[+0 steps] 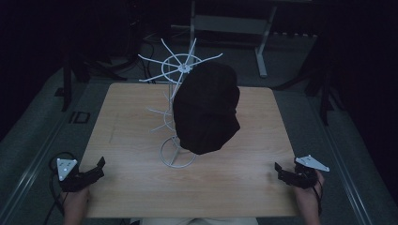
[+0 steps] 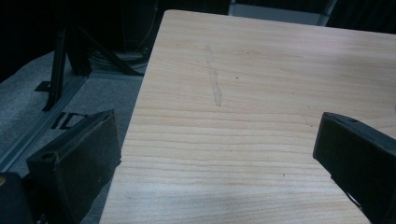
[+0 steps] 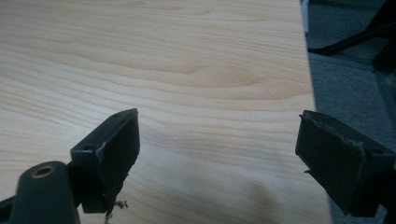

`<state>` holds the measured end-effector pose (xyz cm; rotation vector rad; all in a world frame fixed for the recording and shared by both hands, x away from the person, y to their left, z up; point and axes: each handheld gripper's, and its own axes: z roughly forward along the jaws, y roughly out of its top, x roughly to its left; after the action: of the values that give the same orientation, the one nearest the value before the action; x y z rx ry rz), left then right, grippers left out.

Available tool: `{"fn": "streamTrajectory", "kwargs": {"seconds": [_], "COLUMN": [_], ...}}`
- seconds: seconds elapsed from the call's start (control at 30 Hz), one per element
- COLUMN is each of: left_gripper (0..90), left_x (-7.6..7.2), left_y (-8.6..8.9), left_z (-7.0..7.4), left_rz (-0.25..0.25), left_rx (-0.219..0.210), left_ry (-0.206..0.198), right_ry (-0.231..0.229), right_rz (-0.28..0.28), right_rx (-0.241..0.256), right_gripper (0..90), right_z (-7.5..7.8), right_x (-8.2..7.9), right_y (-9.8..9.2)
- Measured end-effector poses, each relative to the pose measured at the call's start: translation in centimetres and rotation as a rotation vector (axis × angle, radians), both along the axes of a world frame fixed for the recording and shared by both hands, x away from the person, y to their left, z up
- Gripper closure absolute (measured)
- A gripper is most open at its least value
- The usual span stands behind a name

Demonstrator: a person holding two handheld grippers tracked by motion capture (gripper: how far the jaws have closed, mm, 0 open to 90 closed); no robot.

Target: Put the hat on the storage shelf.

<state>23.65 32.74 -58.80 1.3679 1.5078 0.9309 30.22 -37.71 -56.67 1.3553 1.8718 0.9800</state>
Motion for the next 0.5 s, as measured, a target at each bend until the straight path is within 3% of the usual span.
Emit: {"fn": "streamTrajectory", "kwargs": {"seconds": [0.27,0.5], "left_gripper": [1.4,1.4], "left_x": [0.0,0.0], "left_y": [0.0,0.0], "left_z": [0.0,0.0], "left_rz": [0.001,0.0], "left_rx": [0.0,0.0], "left_ry": [0.0,0.0], "right_ry": [-0.044,-0.044], "right_rz": [-0.062,-0.082], "right_rx": [-0.027,-0.002], "right_gripper": [13.7,13.8], "right_z": [-0.2,-0.4], "right_x": [-0.3,-0.1], "right_y": [-0.7,-1.3]}}
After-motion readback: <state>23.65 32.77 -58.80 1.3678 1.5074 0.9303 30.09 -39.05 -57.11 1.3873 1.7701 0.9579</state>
